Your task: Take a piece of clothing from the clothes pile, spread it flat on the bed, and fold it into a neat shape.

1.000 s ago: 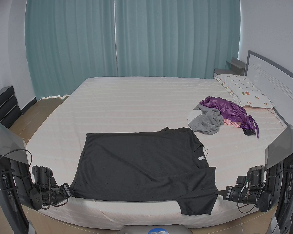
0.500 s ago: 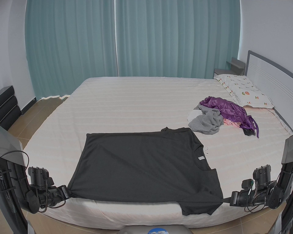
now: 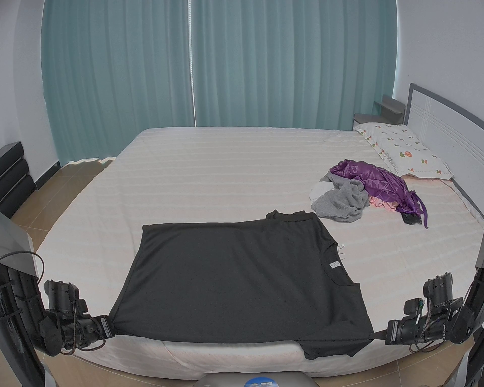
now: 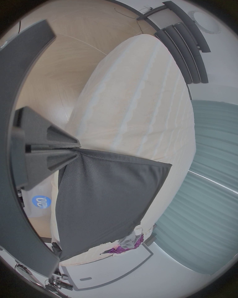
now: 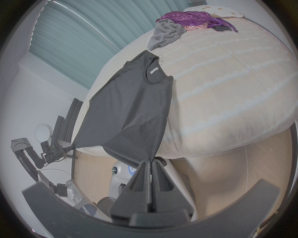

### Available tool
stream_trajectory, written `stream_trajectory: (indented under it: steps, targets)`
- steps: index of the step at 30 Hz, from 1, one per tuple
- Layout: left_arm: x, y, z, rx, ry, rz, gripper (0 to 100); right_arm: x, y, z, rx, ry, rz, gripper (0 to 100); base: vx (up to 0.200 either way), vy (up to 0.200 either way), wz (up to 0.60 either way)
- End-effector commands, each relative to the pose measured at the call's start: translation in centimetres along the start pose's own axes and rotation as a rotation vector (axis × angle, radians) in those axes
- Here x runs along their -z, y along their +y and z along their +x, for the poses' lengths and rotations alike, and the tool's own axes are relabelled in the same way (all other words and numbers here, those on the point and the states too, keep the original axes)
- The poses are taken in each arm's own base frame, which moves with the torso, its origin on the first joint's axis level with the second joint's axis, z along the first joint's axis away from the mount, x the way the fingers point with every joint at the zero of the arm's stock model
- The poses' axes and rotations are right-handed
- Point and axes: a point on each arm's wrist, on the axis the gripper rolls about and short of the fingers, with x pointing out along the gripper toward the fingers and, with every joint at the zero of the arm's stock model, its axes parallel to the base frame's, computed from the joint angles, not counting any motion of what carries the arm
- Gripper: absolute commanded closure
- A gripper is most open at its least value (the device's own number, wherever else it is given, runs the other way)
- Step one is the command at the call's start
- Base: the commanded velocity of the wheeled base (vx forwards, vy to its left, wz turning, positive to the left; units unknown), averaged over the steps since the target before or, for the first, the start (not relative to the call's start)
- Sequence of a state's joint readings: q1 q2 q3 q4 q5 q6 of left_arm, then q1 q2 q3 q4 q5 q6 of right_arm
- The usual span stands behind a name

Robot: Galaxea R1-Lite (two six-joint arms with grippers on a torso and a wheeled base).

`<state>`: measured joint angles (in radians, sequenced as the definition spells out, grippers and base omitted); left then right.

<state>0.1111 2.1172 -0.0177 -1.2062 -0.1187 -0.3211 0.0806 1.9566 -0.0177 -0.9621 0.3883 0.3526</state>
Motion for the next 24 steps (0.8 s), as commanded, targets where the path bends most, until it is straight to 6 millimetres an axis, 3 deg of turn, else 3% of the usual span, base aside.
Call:
stream_trajectory:
  steps: [1,24]
  targets:
    - [0.3,0.0,-0.8,-0.010,0.017,0.021,100,0.5,0.0,-0.6,0.007,0.012,0.006,100,0.000,0.000,0.00]
    - [1.3,0.5,-3.1,-0.091,0.122,0.144,100,1.8,-0.2,-2.8,0.050,0.080,-0.055,100,0.000,0.000,0.00]
